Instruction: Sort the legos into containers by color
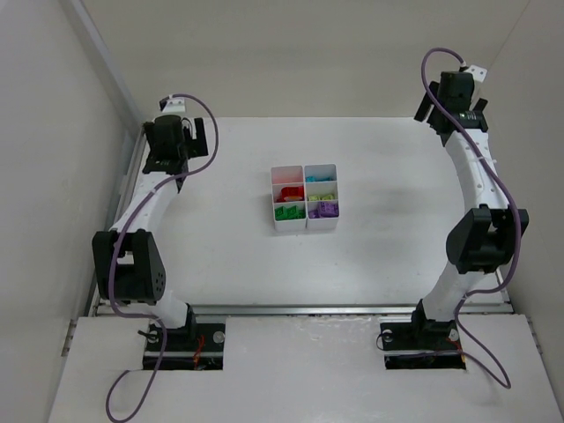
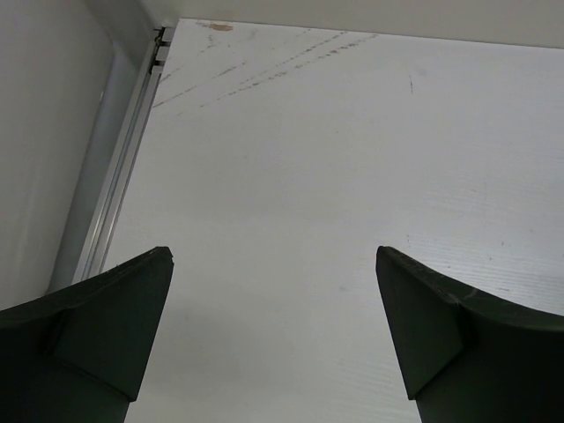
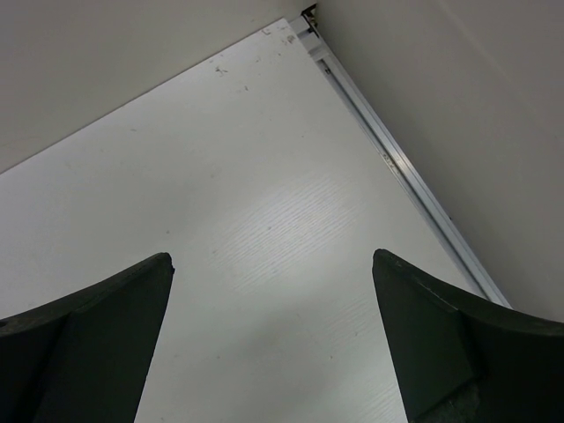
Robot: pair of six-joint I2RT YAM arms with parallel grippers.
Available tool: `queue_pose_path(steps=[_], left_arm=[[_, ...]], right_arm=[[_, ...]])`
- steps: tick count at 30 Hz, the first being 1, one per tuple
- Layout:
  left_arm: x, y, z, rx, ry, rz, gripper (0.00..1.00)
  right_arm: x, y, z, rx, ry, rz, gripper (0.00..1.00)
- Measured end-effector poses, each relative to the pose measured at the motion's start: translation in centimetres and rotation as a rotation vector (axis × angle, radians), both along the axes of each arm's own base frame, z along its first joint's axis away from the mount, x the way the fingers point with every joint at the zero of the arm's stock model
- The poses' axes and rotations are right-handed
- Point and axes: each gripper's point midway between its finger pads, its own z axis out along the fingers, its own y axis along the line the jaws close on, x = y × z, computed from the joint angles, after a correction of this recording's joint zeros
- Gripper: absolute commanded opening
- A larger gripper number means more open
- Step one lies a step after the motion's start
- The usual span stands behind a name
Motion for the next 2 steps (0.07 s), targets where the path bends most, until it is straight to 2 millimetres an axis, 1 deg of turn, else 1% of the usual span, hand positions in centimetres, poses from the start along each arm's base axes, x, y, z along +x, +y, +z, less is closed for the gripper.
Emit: queue_pose_path(steps=[2], left_arm=[[0.01,0.0,0.01,-0.001,-0.001,0.001,1.0]], right_arm=[[0.17,-0.01,0.21,-0.001,-0.012,0.001,1.0]])
